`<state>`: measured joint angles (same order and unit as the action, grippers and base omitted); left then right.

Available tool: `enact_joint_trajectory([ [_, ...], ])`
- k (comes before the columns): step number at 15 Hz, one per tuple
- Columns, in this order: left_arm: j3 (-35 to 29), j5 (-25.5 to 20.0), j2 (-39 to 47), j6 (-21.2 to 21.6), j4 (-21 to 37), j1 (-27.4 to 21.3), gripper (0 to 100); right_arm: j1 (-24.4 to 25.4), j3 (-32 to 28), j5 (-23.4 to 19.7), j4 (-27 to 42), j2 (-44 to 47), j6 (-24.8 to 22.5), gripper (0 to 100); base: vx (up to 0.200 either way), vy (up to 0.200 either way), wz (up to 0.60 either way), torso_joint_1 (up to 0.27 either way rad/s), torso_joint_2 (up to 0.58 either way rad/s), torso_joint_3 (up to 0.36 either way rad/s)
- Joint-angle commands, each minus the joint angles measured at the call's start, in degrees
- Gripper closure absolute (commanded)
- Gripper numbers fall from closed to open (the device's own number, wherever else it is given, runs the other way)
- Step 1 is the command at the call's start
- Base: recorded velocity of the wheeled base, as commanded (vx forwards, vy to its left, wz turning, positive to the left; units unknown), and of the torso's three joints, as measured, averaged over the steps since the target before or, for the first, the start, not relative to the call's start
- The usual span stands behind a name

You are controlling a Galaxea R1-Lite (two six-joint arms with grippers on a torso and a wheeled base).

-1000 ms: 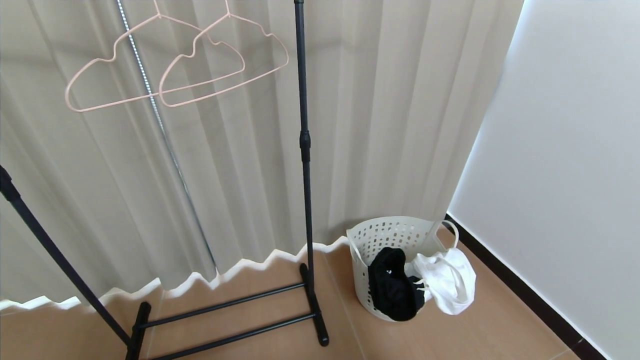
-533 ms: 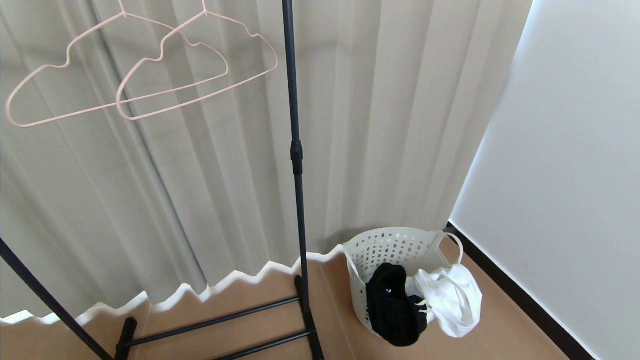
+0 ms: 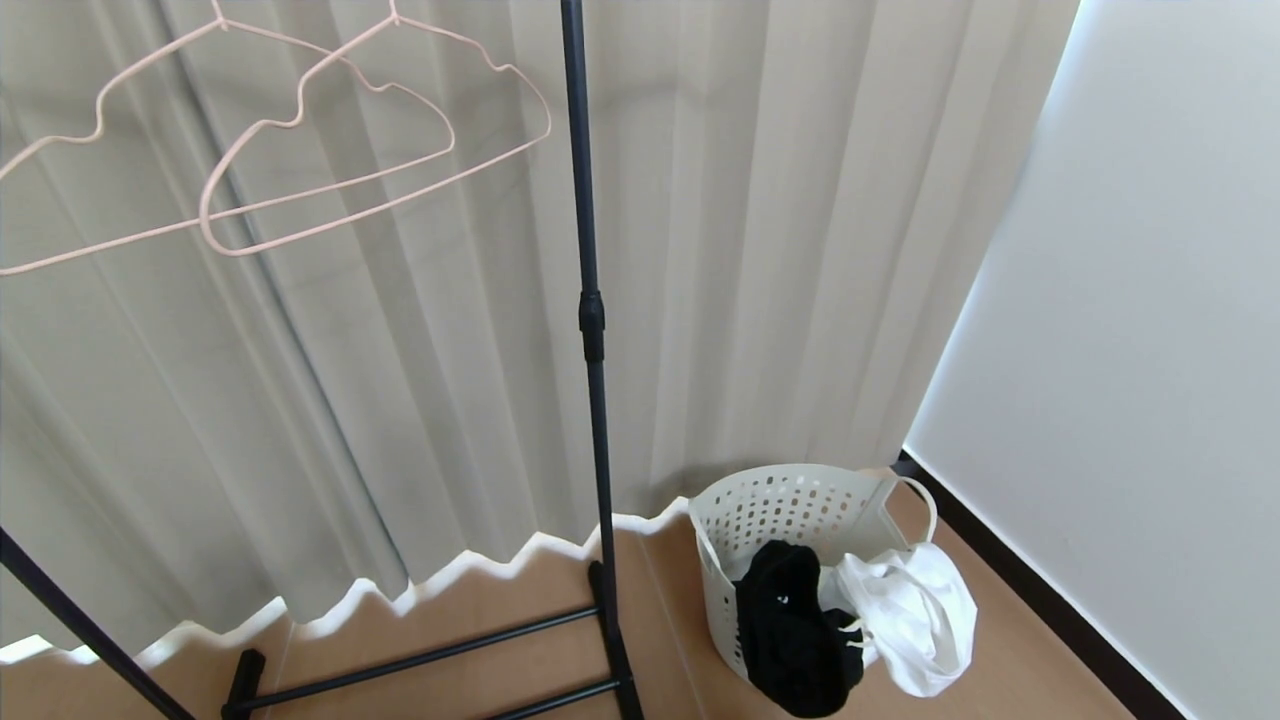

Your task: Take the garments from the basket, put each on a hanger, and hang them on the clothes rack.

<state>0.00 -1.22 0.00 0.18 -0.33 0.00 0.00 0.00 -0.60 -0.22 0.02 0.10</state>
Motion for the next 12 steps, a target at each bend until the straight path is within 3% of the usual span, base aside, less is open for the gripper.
enact_joint_trajectory([
  [1, 0.0, 0.0, 0.0, 0.0, 0.0, 0.0, 0, 0.0, 0.0, 0.0, 0.0, 0.1, 0.0, 0, 0.0, 0.0, 0.0, 0.0, 0.0, 0.0],
  [12, 0.0, 0.0, 0.0, -0.1, 0.0, 0.0, 0, 0.0, 0.0, 0.0, 0.0, 0.1, 0.0, 0, 0.0, 0.0, 0.0, 0.002, 0.0, -0.161],
])
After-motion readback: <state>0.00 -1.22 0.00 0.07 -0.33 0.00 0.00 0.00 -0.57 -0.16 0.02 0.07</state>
